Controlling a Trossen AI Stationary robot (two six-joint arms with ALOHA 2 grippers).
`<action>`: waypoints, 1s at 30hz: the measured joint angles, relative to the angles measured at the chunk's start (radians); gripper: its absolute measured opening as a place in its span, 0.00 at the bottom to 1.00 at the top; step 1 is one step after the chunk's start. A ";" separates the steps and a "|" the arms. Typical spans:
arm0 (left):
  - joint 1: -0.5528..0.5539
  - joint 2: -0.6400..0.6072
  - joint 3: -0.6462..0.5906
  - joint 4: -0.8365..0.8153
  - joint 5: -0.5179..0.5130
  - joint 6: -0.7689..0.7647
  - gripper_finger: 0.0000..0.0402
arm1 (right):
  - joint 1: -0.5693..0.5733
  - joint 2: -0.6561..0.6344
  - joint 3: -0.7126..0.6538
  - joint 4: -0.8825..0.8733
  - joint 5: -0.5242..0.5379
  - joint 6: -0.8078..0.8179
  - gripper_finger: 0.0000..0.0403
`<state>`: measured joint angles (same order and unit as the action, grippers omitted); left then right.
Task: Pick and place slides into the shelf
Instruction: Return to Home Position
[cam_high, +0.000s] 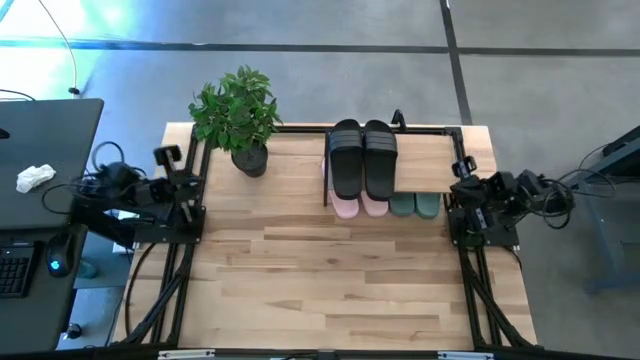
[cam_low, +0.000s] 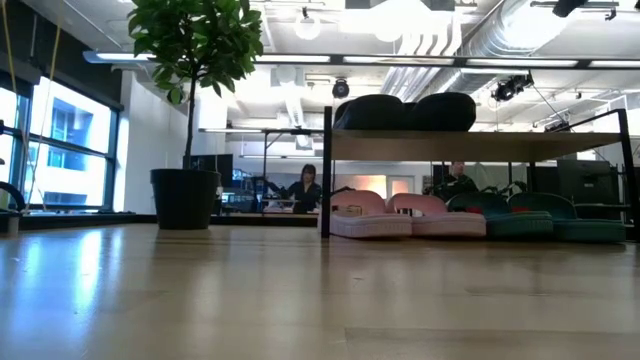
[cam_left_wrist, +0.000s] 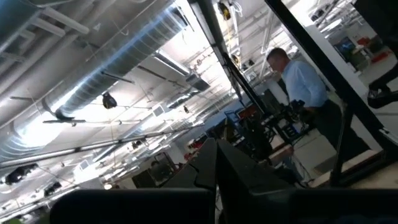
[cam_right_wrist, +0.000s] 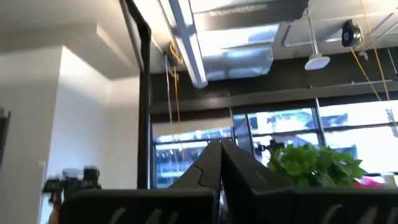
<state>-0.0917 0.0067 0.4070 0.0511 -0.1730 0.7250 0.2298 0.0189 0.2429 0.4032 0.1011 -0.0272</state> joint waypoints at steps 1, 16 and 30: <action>0.000 0.000 -0.034 0.038 0.000 -0.008 0.00 | 0.000 0.000 -0.024 0.044 -0.001 0.010 0.00; 0.000 0.000 -0.326 0.281 0.016 -0.162 0.00 | 0.000 0.000 -0.224 0.165 0.039 0.101 0.00; 0.000 0.002 -0.399 0.275 0.027 -0.217 0.00 | 0.000 0.000 -0.234 0.013 0.041 0.098 0.00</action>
<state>-0.0917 0.0082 0.0082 0.3261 -0.1461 0.5082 0.2298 0.0193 0.0093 0.4158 0.1416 0.0712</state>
